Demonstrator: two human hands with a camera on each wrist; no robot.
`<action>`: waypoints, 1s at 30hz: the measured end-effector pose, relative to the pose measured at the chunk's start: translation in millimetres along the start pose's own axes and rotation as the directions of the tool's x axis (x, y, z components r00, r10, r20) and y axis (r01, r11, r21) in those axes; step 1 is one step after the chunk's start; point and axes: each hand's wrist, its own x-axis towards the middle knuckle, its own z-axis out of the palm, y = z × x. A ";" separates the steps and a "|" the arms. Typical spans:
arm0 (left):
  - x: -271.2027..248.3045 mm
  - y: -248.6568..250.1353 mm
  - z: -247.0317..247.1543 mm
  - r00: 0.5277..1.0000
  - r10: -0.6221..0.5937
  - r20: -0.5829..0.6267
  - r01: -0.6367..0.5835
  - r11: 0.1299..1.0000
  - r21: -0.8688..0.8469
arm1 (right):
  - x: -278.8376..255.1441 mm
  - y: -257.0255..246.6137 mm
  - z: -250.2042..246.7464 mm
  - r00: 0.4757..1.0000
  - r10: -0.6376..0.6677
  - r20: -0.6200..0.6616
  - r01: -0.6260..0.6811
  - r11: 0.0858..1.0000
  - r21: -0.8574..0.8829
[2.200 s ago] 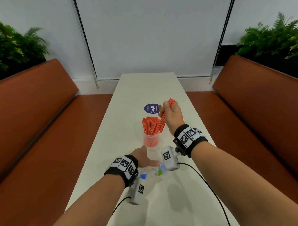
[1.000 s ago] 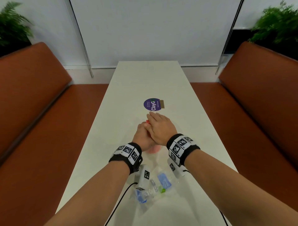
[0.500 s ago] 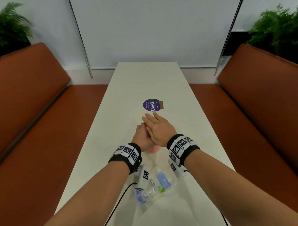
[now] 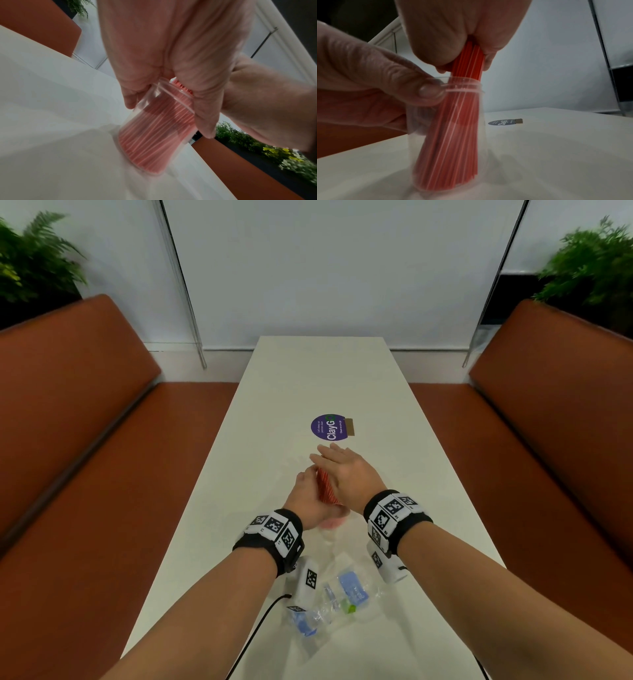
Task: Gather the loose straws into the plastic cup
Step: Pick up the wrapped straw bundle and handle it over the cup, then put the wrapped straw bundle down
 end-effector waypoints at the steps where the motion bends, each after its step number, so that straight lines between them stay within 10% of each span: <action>1: 0.6 0.2 0.2 1.000 -0.013 -0.003 0.013 1.000 -0.004 | -0.2 0.6 1.9 1.000 0.000 -0.002 0.000 1.000 -0.017; 10: -2.2 3.3 1.3 1.000 -0.008 -0.021 0.008 1.000 0.019 | -2.0 6.6 4.5 0.996 0.015 0.088 -0.001 0.989 -0.149; 17: -18.5 9.3 -14.9 0.995 -0.096 0.017 0.092 0.982 0.163 | -20.4 -1.5 -27.0 0.966 0.234 -0.108 -0.237 0.972 -0.010; 19: -28.1 10.3 -19.5 0.995 -0.100 0.022 0.094 0.979 0.179 | -29.6 -2.2 -41.5 0.913 0.394 -0.107 -0.398 0.917 -0.020; 22: -55.4 10.1 -25.8 0.995 -0.094 0.037 0.083 0.969 0.234 | -44.8 -9.1 -62.9 0.776 0.586 0.233 -0.566 0.810 -0.150; 30: -174.8 -3.6 -39.9 0.978 -0.037 0.204 -0.042 0.927 0.372 | -87.6 -54.0 -60.7 0.446 0.512 0.735 -0.416 0.845 -0.336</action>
